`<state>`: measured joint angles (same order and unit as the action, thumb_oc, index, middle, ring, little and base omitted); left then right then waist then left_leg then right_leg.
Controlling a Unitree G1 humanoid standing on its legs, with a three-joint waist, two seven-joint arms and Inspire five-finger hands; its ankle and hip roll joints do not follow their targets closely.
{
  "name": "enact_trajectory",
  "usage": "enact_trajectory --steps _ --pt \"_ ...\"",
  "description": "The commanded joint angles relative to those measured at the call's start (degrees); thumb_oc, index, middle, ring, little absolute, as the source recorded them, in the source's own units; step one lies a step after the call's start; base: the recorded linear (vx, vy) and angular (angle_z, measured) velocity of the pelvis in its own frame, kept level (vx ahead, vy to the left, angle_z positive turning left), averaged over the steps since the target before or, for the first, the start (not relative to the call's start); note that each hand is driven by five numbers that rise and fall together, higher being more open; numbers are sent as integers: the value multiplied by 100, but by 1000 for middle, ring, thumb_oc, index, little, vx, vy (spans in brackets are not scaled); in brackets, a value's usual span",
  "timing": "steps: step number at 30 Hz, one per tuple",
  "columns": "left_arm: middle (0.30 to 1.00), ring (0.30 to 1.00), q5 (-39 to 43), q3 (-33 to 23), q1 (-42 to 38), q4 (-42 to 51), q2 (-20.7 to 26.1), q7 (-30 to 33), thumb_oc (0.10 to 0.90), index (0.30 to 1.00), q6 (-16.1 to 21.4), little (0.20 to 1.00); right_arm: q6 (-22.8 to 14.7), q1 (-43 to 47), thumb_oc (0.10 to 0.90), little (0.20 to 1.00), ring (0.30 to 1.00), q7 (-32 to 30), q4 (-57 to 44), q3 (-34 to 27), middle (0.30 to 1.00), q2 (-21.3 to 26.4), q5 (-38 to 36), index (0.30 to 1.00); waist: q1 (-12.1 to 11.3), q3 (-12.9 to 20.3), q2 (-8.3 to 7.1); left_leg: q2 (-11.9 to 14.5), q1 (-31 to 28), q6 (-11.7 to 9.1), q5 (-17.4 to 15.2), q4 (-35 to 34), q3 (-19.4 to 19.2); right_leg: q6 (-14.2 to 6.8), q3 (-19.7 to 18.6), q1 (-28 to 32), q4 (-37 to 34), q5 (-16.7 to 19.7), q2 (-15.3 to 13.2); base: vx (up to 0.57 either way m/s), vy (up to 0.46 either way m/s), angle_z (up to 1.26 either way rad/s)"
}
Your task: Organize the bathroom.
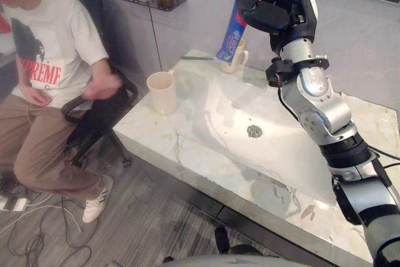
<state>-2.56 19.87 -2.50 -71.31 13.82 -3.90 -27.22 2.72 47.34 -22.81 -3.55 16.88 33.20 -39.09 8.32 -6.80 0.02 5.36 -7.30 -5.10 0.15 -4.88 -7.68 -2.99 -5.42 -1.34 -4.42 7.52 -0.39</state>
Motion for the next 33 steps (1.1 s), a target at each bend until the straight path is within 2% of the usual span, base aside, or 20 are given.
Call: enact_trajectory --steps 1,6,10,24,30,33 --pt "900 900 323 278 -232 -318 237 -66 800 900 284 900 -696 769 400 300 300 6 -513 -598 300 -352 38 300 10 425 -259 -198 102 334 -497 582 45 -697 -508 -296 652 -431 -249 0 0 0" --pt "900 900 503 330 -287 -244 187 -4 800 900 357 900 -744 679 400 300 300 36 -517 -549 300 -568 205 300 -33 409 -242 -163 67 323 -424 446 50 -704 -460 -258 589 -419 -254 3 -3 1" --pt "900 900 433 335 -195 -254 129 64 800 900 279 900 -844 630 400 300 300 0 -411 -446 300 -677 385 300 -110 440 -260 -120 46 289 -356 335 55 -684 -418 -160 454 -418 -252 46 -25 8" --pt "900 900 232 360 78 -285 38 121 800 900 154 900 -1011 643 400 300 300 -82 16 -336 300 -811 618 300 -286 475 -252 -13 34 191 -232 192 60 -617 -224 11 354 -509 -262 62 -11 11" --pt "900 900 55 375 74 -320 46 83 800 900 318 900 -1083 612 400 300 300 58 -42 -366 300 -809 688 300 -257 445 -259 -45 70 208 -306 339 51 -623 -246 -67 513 -570 -274 -1 13 7" --pt "900 900 -148 354 -23 -375 65 10 800 900 330 900 -927 533 400 300 300 131 -320 -458 300 -742 771 300 -153 401 -239 -65 78 230 -402 479 -20 -650 -314 -166 642 -572 -302 -46 27 -2"
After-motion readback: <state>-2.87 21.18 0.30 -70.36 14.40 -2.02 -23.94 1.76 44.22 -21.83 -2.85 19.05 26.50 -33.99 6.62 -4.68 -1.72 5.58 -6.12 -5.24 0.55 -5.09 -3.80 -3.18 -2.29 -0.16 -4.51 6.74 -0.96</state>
